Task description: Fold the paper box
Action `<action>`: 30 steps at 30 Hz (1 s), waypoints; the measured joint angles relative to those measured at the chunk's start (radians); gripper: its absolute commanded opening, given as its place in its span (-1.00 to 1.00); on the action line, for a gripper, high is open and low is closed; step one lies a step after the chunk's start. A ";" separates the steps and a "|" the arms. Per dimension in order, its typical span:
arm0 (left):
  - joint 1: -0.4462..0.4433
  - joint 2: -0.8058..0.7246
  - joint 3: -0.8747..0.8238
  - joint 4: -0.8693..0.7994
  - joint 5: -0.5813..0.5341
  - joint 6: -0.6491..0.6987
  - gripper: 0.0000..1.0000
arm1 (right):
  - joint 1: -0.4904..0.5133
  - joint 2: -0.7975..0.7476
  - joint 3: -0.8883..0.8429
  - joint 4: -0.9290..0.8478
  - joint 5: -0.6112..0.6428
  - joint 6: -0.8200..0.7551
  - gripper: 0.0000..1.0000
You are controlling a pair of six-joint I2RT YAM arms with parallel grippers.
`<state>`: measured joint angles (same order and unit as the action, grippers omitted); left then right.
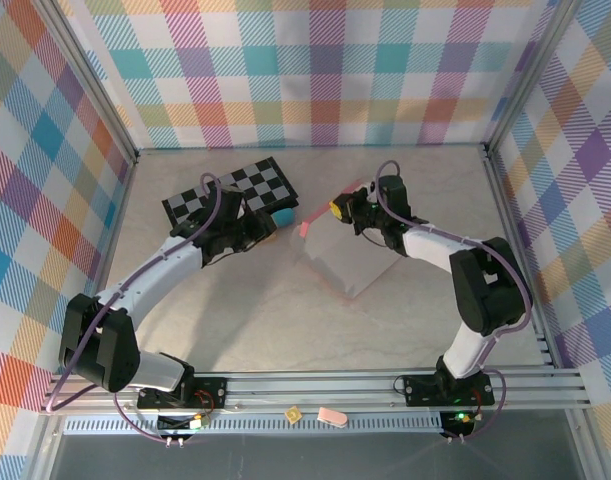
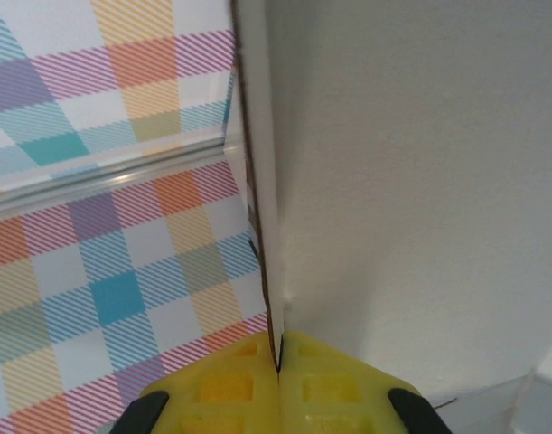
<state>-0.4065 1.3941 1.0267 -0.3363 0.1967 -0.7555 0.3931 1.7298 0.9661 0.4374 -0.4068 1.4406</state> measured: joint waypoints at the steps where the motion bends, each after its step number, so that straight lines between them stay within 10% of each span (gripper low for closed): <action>1: 0.002 0.001 -0.005 0.001 0.000 0.005 -0.21 | -0.001 0.002 -0.017 0.023 -0.010 -0.006 -1.00; 24: 0.003 0.026 -0.042 0.087 0.031 0.043 -0.29 | -0.059 0.001 -0.225 0.351 -0.213 -0.096 -1.00; 30: -0.018 0.062 -0.059 0.122 0.114 0.149 -0.59 | -0.073 0.001 -0.227 0.354 -0.227 -0.100 -1.00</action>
<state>-0.4248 1.4563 0.9680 -0.2142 0.3111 -0.6064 0.3202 1.7309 0.7391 0.7918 -0.6334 1.3407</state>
